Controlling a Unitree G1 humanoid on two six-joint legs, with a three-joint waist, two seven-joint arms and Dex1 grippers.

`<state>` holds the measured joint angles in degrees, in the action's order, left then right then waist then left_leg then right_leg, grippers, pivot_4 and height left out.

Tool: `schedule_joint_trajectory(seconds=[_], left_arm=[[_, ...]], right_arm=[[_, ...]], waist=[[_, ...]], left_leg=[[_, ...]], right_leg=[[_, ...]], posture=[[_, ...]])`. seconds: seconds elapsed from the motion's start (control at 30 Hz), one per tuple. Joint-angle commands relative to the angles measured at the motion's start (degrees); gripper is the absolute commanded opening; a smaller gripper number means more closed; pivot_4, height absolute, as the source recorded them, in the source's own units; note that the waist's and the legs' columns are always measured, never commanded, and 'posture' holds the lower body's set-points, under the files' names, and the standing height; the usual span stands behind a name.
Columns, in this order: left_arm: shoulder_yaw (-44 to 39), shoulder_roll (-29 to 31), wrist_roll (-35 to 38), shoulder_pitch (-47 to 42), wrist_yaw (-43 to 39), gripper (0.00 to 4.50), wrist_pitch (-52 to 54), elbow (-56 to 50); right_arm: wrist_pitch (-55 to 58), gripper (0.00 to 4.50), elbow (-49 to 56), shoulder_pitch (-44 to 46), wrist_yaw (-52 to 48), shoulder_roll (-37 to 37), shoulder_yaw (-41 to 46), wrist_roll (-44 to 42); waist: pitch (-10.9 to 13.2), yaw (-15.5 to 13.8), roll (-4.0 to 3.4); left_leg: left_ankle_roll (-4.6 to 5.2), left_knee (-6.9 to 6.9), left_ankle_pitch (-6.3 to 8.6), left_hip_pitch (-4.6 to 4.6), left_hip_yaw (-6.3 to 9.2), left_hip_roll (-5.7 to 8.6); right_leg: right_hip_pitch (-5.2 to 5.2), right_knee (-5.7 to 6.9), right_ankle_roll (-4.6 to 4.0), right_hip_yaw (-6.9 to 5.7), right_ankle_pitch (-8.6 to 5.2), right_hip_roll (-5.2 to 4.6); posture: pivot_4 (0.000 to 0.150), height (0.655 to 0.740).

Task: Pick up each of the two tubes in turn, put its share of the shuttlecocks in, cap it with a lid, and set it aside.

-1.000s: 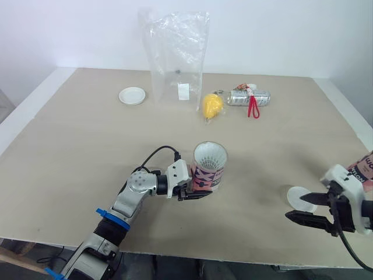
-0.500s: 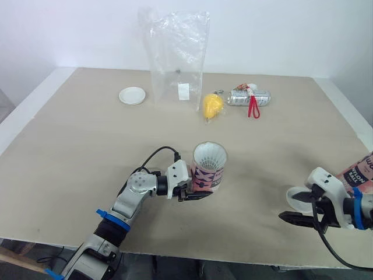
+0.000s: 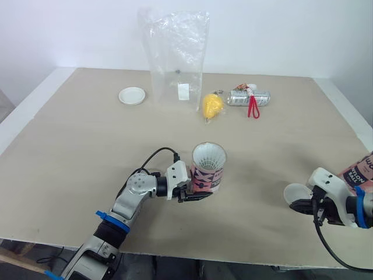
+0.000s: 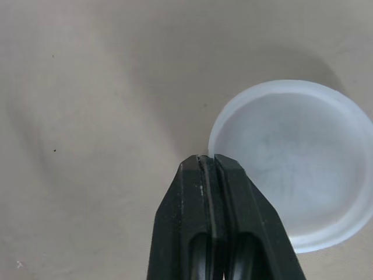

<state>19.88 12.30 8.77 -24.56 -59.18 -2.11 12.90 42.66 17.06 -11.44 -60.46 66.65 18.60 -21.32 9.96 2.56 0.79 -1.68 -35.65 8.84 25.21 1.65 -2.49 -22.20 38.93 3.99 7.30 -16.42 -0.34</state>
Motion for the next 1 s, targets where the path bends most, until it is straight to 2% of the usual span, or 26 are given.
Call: schedule_joint_trajectory(seconds=[0.03,0.13,0.3,0.4,0.5,0.57,0.63,0.77,0.8,1.0], left_arm=[[1.5,0.1,-1.0,0.4,-0.6,2.75,0.6,0.5],[1.5,0.1,-1.1,0.3,-0.7,2.75,0.5,1.0],[1.6,0.1,-1.0,-0.1,-1.4,2.75,0.7,2.0],[2.2,0.2,-1.2,-0.8,-2.6,2.75,0.3,3.5],[2.7,0.0,-1.3,-1.4,-3.8,2.75,0.1,4.4],[2.8,-0.2,-1.3,-1.8,-4.4,2.75,0.1,5.0],[2.9,-0.3,-1.4,-2.2,-4.9,2.75,0.2,5.4],[3.3,-0.2,-1.4,-2.6,-6.3,2.75,0.9,5.5],[3.3,-0.1,-1.3,-2.6,-6.7,2.75,1.2,5.4],[5.1,1.7,-2.4,-3.4,-10.1,2.75,2.8,3.7]], right_arm=[[-1.4,0.05,0.0,0.7,-1.0,1.1,1.0,0.5],[-3.0,0.05,1.3,3.0,-2.4,1.9,2.3,-0.1],[-5.9,0.05,4.7,11.4,-8.6,7.9,2.9,-2.9],[-9.5,0.05,7.0,23.4,-13.0,13.0,-1.0,-6.1],[-12.9,0.05,8.0,34.7,-16.3,14.6,-7.0,-7.2],[-14.4,0.05,8.8,43.6,-19.3,13.5,-12.2,-7.6],[-15.8,0.05,9.5,51.3,-22.7,11.7,-17.1,-7.5],[-17.1,0.05,8.7,61.8,-28.6,7.1,-24.5,-6.2],[-17.1,0.05,8.2,63.7,-29.5,6.0,-25.6,-5.9],[-22.9,0.05,4.4,71.5,-32.0,2.4,-33.9,-4.0]], waist=[[0.0,0.0,-0.01],[0.0,0.0,-0.01],[-0.1,0.1,-0.19],[-0.1,0.0,-0.17],[-0.1,-0.1,-0.2],[-0.1,-0.1,0.0],[-0.1,-0.1,-0.1],[-0.1,-0.2,-0.1],[-0.1,-0.3,-0.1],[-0.1,-0.4,-0.1]], left_leg=[[0.0,0.0,0.0,0.0,0.0,0.0],[0.0,0.0,0.0,-0.01,-0.01,0.0],[0.0,-0.01,0.0,-0.05,-0.1,0.01],[0.0,0.01,0.0,-0.06,-0.06,-0.01],[-0.01,0.07,0.01,-0.07,-0.18,-0.01],[-0.03,0.17,0.02,-0.1,-0.06,-0.05],[-0.12,0.19,0.07,-0.06,-0.13,-0.09],[-0.13,0.28,0.13,0.1,-0.13,-0.03],[-0.13,0.27,0.15,0.1,-0.13,-0.04],[-0.17,0.32,0.21,0.12,-0.09,-0.11]], right_leg=[[0.0,0.0,0.0,0.0,0.0,0.0],[0.0,0.0,0.0,0.01,0.0,0.0],[-0.01,0.0,0.02,0.08,0.02,-0.02],[-0.01,0.0,-0.04,0.01,-0.01,-0.02],[-0.05,-0.05,-0.08,0.04,-0.03,-0.11],[-0.12,-0.22,-0.19,-0.13,-0.11,-0.1],[-0.08,-0.43,-0.19,-0.15,-0.09,-0.13],[0.1,-0.77,-0.03,-0.15,0.01,-0.22],[0.08,-0.77,0.17,-0.16,0.12,-0.22],[0.01,-0.75,0.05,-0.3,0.08,-0.2]], posture=[[0.15,0.74],[0.15,0.74],[0.15,0.74],[0.15,0.74],[0.15,0.74],[0.15,0.74],[0.15,0.74],[0.15,0.74],[0.15,0.74],[0.15,0.74]])
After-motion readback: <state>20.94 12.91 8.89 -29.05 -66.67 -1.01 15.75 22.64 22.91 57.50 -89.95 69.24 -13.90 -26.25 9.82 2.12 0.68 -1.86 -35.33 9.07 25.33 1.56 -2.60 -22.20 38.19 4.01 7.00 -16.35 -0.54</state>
